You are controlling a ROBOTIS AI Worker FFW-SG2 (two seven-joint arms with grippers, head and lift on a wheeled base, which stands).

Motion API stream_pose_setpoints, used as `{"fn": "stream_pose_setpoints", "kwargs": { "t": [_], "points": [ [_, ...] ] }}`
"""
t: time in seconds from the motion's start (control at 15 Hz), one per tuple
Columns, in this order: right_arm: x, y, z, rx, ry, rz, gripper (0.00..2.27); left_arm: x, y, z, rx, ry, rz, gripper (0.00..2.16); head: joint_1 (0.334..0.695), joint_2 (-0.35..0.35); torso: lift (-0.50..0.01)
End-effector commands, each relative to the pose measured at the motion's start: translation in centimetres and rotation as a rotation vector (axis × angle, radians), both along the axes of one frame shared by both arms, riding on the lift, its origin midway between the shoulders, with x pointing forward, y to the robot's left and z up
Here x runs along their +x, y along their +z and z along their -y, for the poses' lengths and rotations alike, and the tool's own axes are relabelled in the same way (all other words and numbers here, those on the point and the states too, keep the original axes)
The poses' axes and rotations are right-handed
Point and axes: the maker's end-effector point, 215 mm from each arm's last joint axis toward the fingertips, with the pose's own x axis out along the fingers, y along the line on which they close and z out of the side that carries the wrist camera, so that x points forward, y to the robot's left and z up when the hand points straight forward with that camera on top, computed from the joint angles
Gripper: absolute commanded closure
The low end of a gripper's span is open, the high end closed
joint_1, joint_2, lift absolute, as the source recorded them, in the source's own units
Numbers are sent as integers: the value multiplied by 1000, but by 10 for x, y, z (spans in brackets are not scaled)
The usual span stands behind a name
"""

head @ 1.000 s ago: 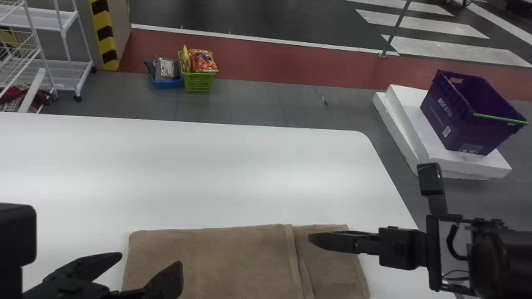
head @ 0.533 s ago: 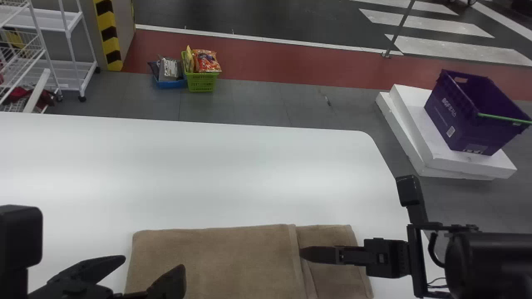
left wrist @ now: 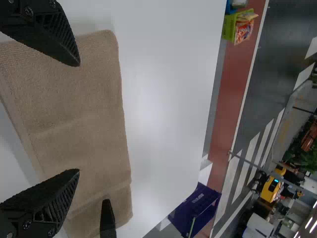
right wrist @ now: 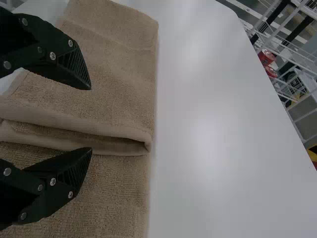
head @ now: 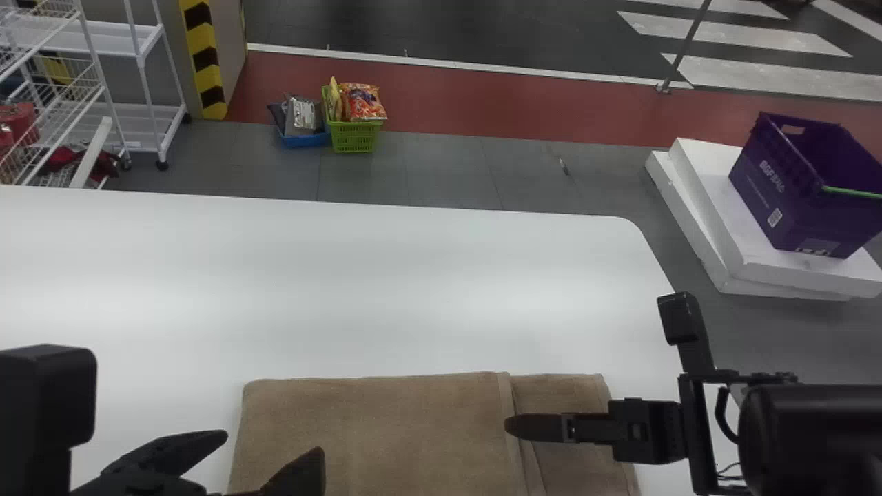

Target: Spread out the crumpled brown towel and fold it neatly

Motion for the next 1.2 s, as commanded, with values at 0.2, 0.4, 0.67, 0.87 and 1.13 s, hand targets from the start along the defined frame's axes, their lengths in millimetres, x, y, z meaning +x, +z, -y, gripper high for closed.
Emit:
{"fn": "stream_pose_setpoints", "kwargs": {
  "t": [0.2, 0.4, 0.67, 0.87, 1.13],
  "points": [
    [-5, -11, -1, 1, -6, -39, 471, -6, -3, 1, -3, -5, -12, 46, 695, -206, -126],
    [-4, -13, -23, -5, 30, -38, 475, -6, -2, 2, -4, -6, -10, 46, 695, -202, -126],
    [-1, -20, -34, -37, 52, -50, 498, -9, -6, -1, -5, -5, -22, 46, 695, -159, -126],
    [-2, -20, -31, -35, 46, -52, 1602, -7, -5, -3, -4, -2, -20, 46, 695, -146, -126],
    [-3, 0, -32, -1, 59, -7, 1963, -7, -4, -3, -4, -2, -17, 46, 695, -147, -126]
  ]
}}
